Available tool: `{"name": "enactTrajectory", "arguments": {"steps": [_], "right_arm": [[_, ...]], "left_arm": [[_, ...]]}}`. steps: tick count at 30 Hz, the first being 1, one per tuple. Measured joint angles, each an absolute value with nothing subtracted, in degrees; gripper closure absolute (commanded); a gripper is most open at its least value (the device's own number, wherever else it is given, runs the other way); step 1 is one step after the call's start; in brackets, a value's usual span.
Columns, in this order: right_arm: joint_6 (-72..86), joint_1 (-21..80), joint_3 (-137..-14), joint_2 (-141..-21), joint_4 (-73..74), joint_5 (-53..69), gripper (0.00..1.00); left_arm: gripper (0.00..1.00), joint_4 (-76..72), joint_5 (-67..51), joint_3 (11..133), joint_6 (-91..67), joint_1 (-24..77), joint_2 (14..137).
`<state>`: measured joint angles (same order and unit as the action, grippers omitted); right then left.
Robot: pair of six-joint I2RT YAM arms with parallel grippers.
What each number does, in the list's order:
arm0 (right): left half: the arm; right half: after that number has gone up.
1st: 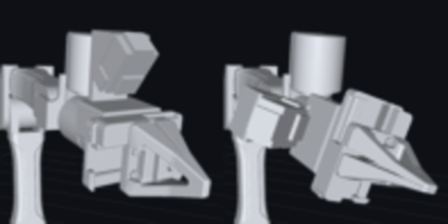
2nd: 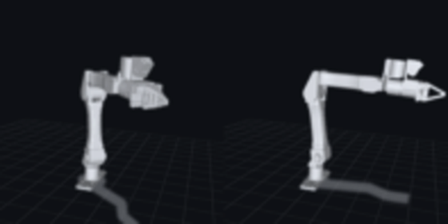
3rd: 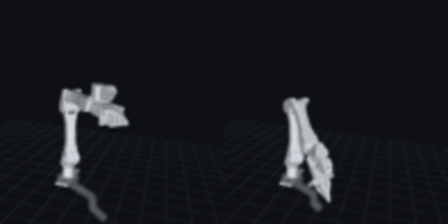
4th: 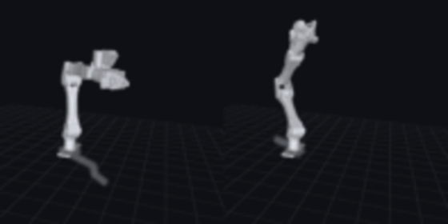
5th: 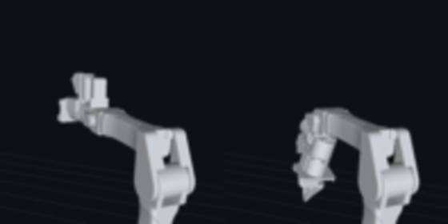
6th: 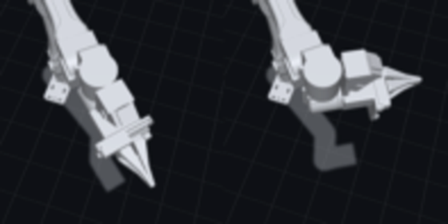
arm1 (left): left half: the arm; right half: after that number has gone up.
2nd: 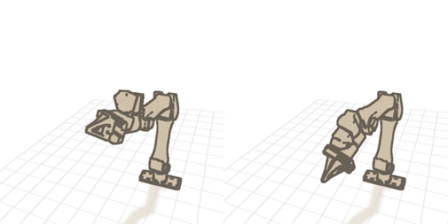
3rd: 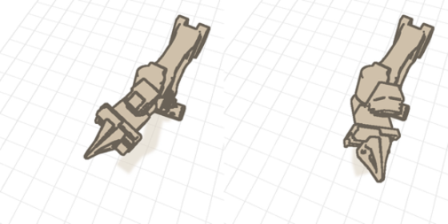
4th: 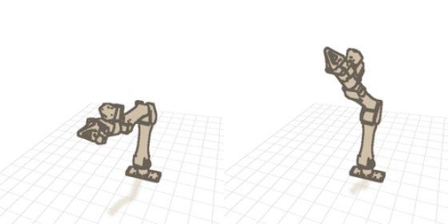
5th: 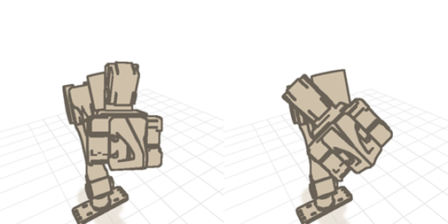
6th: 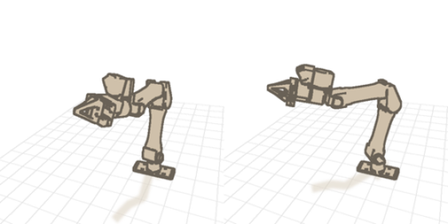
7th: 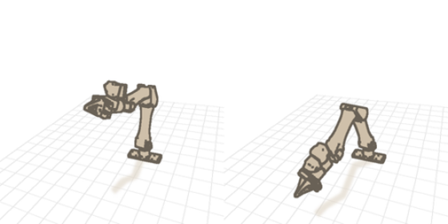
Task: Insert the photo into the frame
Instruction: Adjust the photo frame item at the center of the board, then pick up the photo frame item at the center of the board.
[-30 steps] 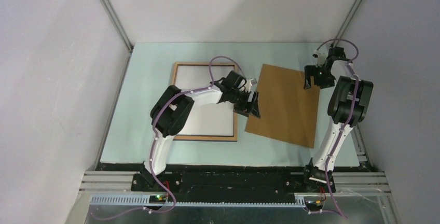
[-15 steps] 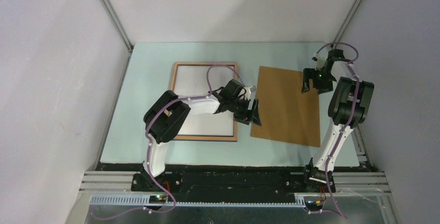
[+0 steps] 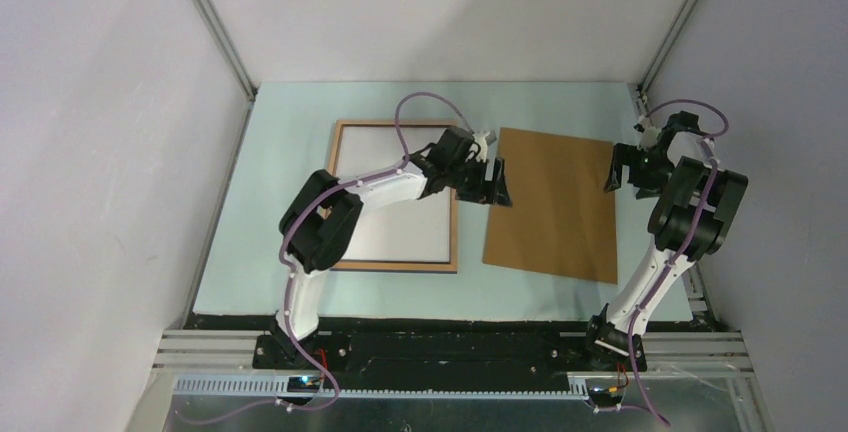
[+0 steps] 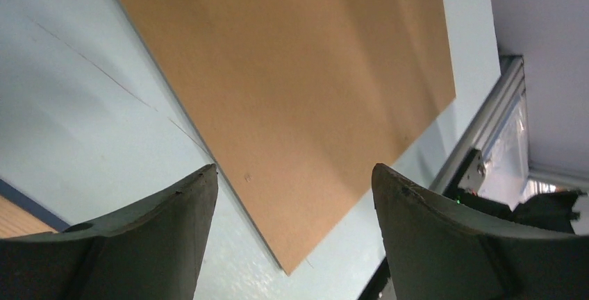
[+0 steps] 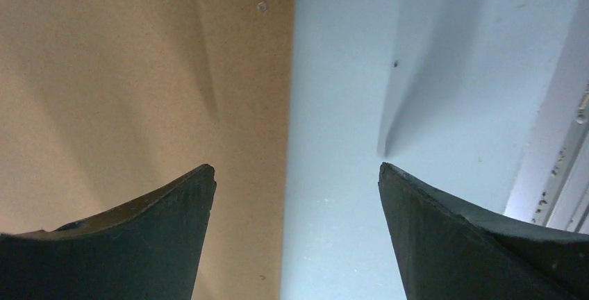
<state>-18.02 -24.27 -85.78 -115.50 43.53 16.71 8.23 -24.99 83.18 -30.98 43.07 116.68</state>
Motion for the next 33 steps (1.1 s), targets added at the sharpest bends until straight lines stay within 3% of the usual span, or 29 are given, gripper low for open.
{"name": "enactTrajectory", "arguments": {"steps": [19,33], "right_arm": [[-17.4,-23.9,-85.1,-116.4,45.2,21.3,0.14],[-15.5,-23.0,-88.2,-119.0,49.6,28.9,0.16]], "left_arm": [[0.14,11.3,-24.8,100.1,-35.6,39.6,132.8],[0.14,10.3,-27.0,99.7,-39.6,39.9,133.2]]}}
